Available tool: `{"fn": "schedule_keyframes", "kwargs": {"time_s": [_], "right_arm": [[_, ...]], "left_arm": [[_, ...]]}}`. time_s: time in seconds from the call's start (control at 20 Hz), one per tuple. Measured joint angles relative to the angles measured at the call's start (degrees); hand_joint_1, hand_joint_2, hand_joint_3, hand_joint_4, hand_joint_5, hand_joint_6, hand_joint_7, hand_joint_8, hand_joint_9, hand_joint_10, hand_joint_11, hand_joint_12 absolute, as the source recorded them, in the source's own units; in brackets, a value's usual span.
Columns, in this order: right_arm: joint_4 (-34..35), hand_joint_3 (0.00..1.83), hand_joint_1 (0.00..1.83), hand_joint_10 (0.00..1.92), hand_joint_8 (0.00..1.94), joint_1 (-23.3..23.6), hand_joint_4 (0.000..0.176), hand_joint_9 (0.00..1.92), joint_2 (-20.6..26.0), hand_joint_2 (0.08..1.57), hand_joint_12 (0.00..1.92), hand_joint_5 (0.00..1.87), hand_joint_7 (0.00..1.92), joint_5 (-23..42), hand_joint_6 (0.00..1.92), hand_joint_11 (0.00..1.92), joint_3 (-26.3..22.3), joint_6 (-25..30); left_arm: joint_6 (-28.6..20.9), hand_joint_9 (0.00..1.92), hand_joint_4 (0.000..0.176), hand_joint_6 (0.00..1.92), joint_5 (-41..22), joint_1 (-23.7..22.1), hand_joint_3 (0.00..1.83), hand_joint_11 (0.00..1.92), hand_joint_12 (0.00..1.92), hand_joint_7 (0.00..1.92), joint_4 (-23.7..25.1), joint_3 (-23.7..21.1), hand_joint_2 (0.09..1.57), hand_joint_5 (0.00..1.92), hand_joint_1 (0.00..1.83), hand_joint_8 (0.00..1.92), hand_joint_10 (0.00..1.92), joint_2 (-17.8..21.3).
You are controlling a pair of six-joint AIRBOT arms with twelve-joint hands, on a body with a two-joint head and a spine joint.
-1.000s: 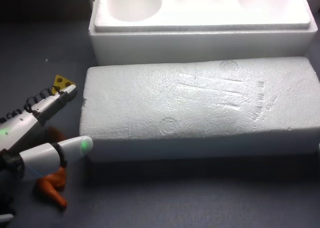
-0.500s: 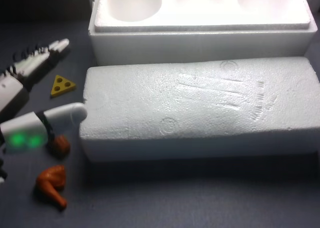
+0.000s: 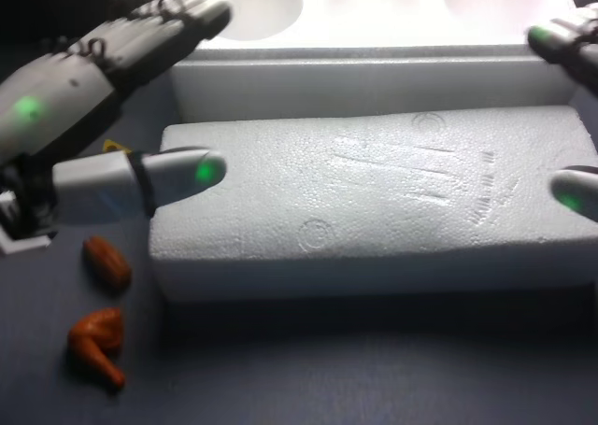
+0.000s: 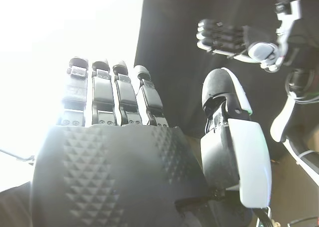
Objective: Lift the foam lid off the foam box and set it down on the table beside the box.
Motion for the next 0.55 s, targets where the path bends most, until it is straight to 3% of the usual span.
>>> {"fn": "schedule_keyframes", "kwargs": {"time_s": [0.05, 0.1, 0.15, 0.2, 0.25, 0.3, 0.4, 0.55], "right_arm": [[-2.3, 0.0, 0.3, 0.0, 0.0, 2.4, 0.0, 0.0, -0.8, 1.34, 0.77, 0.0, 0.0, -2.9, 0.0, 0.0, 0.7, 0.0], [-3.4, 0.0, 0.29, 0.0, 0.0, 3.5, 0.0, 0.0, -1.3, 1.34, 0.91, 0.0, 0.0, -4.3, 0.0, 0.0, 1.0, 0.0], [-4.3, 0.0, 0.23, 0.0, 0.0, 4.2, 0.0, 0.0, -1.8, 1.32, 1.0, 0.0, 0.0, -5.9, 0.0, 0.0, 1.4, 0.0], [-4.5, 0.0, 0.25, 0.0, 0.0, 4.3, 0.0, 0.0, -2.0, 1.32, 1.01, 0.0, 0.0, -6.7, 0.0, 0.0, 1.6, 0.0], [-4.6, 0.0, 0.25, 0.0, 0.0, 4.4, 0.0, 0.0, -2.2, 1.3, 0.9, 0.0, 0.0, -8.1, 0.0, 0.0, 1.6, 0.0], [-4.7, 0.0, 0.26, 0.0, 0.0, 4.4, 0.0, 0.0, -2.3, 1.31, 0.66, 0.0, 0.0, -8.5, 0.0, 0.0, 1.7, 0.0], [-4.5, 0.0, 0.29, 0.0, 0.0, 4.4, 0.0, 0.0, -2.4, 1.31, 0.07, 0.0, 0.0, -9.4, 0.0, 0.0, 2.0, 0.0], [-3.7, 0.01, 0.25, 0.0, 0.0, 4.4, 0.0, 0.0, -2.4, 1.32, 0.0, 0.0, 0.0, -9.4, 0.0, 0.0, 2.0, 0.1]], "left_arm": [[-0.5, 0.0, 0.026, 0.0, 1.4, -1.3, 0.01, 0.0, 0.0, 0.0, 1.9, 0.4, 1.21, 0.0, 0.2, 0.0, 0.0, -0.4], [-0.5, 0.0, 0.028, 0.0, 2.3, -2.0, 0.0, 0.0, 0.0, 0.0, 3.5, 0.5, 1.2, 0.0, 0.16, 0.0, 0.0, -0.4], [-0.9, 0.0, 0.019, 0.0, 3.3, -2.6, 0.0, 0.0, 0.0, 0.0, 5.1, 0.8, 1.18, 0.0, 0.14, 0.0, 0.0, -0.5], [-1.3, 0.0, 0.022, 0.0, 3.9, -3.0, 0.0, 0.0, 0.0, 0.0, 5.8, 1.1, 1.16, 0.0, 0.14, 0.0, 0.0, -0.7], [-1.5, 0.0, 0.015, 0.0, 5.0, -3.5, 0.0, 0.0, 0.0, 0.0, 6.0, 1.2, 1.16, 0.0, 0.11, 0.0, 0.0, -1.0], [-1.5, 0.0, 0.029, 0.0, 5.7, -4.1, 0.0, 0.0, 0.0, 0.0, 6.3, 1.2, 1.16, 0.0, 0.1, 0.0, 0.0, -1.0], [-1.6, 0.0, 0.032, 0.0, 6.6, -4.5, 0.0, 0.0, 0.0, 0.0, 7.5, 1.2, 1.17, 0.0, 0.12, 0.0, 0.0, -1.0], [-1.7, 0.0, 0.025, 0.0, 6.8, -4.5, 0.0, 0.0, 0.0, 0.0, 7.5, 1.4, 1.16, 0.0, 0.13, 0.0, 0.0, -1.0]]}}
